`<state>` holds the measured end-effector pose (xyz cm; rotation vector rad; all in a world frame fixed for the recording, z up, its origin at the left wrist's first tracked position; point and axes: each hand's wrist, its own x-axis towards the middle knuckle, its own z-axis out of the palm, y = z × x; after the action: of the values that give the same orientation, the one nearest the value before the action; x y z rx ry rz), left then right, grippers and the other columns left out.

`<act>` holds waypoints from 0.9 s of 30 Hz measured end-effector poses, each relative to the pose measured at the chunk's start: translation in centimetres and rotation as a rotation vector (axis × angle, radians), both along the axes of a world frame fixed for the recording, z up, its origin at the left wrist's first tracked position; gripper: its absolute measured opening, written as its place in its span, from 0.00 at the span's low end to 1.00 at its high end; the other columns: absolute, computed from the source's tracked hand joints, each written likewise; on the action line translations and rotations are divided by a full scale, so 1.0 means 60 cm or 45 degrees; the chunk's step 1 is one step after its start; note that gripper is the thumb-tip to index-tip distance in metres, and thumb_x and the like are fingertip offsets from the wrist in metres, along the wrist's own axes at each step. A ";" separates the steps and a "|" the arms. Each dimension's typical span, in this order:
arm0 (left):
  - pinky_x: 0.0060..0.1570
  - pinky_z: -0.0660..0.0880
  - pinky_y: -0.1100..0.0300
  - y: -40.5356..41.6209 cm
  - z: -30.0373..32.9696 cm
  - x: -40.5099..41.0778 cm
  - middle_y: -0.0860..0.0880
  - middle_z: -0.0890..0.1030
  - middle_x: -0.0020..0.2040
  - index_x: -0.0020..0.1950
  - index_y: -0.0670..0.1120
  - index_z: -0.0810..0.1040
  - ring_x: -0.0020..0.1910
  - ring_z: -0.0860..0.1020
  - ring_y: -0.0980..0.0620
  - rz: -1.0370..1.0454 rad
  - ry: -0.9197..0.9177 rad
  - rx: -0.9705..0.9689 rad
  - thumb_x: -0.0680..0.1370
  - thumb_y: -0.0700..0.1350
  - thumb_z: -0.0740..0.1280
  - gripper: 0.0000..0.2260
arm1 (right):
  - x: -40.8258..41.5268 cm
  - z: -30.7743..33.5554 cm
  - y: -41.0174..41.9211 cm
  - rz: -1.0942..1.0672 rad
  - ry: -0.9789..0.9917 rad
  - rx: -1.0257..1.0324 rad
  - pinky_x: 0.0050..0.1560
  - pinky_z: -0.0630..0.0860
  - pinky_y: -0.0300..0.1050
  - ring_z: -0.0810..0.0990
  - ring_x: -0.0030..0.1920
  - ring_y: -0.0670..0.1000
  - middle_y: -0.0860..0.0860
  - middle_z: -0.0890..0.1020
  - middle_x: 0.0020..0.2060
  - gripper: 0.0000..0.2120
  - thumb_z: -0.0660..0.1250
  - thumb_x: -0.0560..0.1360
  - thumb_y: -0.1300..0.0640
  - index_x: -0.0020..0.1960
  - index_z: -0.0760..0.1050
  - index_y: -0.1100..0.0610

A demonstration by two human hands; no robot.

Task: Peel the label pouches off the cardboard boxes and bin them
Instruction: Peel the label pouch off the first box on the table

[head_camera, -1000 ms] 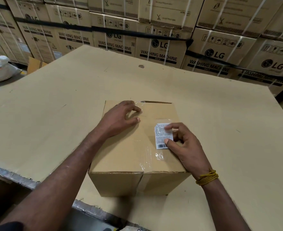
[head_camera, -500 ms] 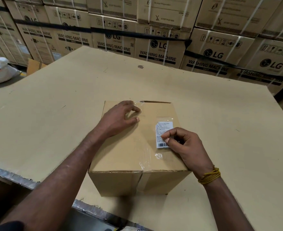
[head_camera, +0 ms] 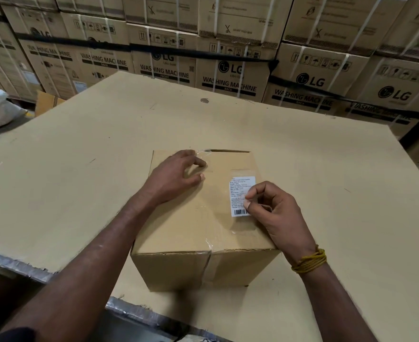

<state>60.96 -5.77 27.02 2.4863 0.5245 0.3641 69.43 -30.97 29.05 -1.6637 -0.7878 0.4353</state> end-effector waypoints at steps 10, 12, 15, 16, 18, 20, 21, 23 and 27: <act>0.58 0.74 0.58 -0.033 0.025 -0.011 0.56 0.80 0.64 0.54 0.52 0.84 0.61 0.78 0.59 -0.197 -0.266 -0.619 0.77 0.59 0.68 0.14 | -0.004 0.029 0.045 -0.099 0.012 0.012 0.37 0.76 0.40 0.85 0.40 0.48 0.53 0.86 0.40 0.17 0.72 0.76 0.59 0.59 0.71 0.46; 0.59 0.75 0.56 -0.052 0.031 -0.016 0.51 0.84 0.58 0.55 0.47 0.84 0.59 0.81 0.54 -0.302 -0.259 -0.802 0.80 0.55 0.67 0.13 | -0.007 0.025 0.063 -0.080 0.028 -0.011 0.38 0.77 0.42 0.85 0.38 0.49 0.54 0.85 0.38 0.20 0.73 0.75 0.59 0.62 0.69 0.46; 0.54 0.78 0.49 -0.063 0.035 -0.019 0.45 0.86 0.52 0.56 0.43 0.83 0.52 0.83 0.46 -0.328 -0.243 -0.937 0.80 0.50 0.69 0.12 | -0.006 0.008 0.084 -0.089 -0.042 -0.068 0.47 0.78 0.50 0.83 0.39 0.51 0.51 0.83 0.35 0.26 0.74 0.74 0.56 0.67 0.66 0.43; 0.51 0.78 0.49 -0.062 0.036 -0.019 0.44 0.86 0.51 0.55 0.42 0.83 0.48 0.83 0.46 -0.290 -0.269 -0.961 0.79 0.49 0.70 0.11 | -0.005 0.002 0.088 -0.096 -0.061 -0.084 0.49 0.78 0.49 0.82 0.39 0.49 0.50 0.83 0.35 0.28 0.74 0.74 0.54 0.69 0.65 0.41; 0.48 0.76 0.52 -0.053 0.037 -0.016 0.43 0.86 0.49 0.54 0.41 0.83 0.45 0.82 0.46 -0.180 -0.325 -1.026 0.79 0.47 0.70 0.10 | -0.005 -0.004 0.088 -0.117 -0.085 -0.128 0.51 0.78 0.45 0.82 0.43 0.47 0.49 0.83 0.40 0.31 0.74 0.74 0.50 0.72 0.64 0.40; 0.52 0.77 0.48 -0.042 0.039 -0.011 0.42 0.86 0.50 0.55 0.42 0.84 0.47 0.83 0.44 -0.077 -0.367 -1.121 0.80 0.47 0.70 0.09 | -0.008 -0.003 0.074 -0.118 -0.172 -0.256 0.56 0.75 0.41 0.80 0.53 0.43 0.45 0.82 0.50 0.31 0.70 0.76 0.44 0.75 0.62 0.41; 0.53 0.77 0.46 -0.036 0.041 -0.006 0.42 0.86 0.50 0.55 0.42 0.84 0.48 0.84 0.44 -0.031 -0.389 -1.157 0.79 0.46 0.70 0.09 | -0.010 -0.003 0.062 -0.076 -0.269 -0.386 0.62 0.72 0.40 0.76 0.61 0.42 0.44 0.79 0.60 0.33 0.67 0.77 0.41 0.78 0.59 0.43; 0.54 0.78 0.45 -0.018 0.042 0.007 0.41 0.86 0.50 0.55 0.42 0.84 0.46 0.83 0.44 0.061 -0.420 -1.160 0.79 0.46 0.71 0.09 | -0.024 -0.004 0.036 0.119 -0.561 -0.769 0.76 0.56 0.43 0.57 0.77 0.44 0.45 0.60 0.78 0.37 0.59 0.78 0.35 0.81 0.50 0.47; 0.50 0.81 0.48 0.011 0.045 0.033 0.39 0.85 0.51 0.56 0.42 0.83 0.45 0.82 0.45 0.134 -0.420 -1.165 0.79 0.45 0.70 0.09 | -0.079 0.000 -0.005 0.338 -0.781 -1.165 0.73 0.32 0.39 0.30 0.76 0.41 0.40 0.30 0.76 0.41 0.39 0.73 0.28 0.79 0.31 0.47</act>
<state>62.96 -5.13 29.73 1.4888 0.5268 0.4387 64.72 -31.30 29.04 -2.6199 -1.4016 0.5146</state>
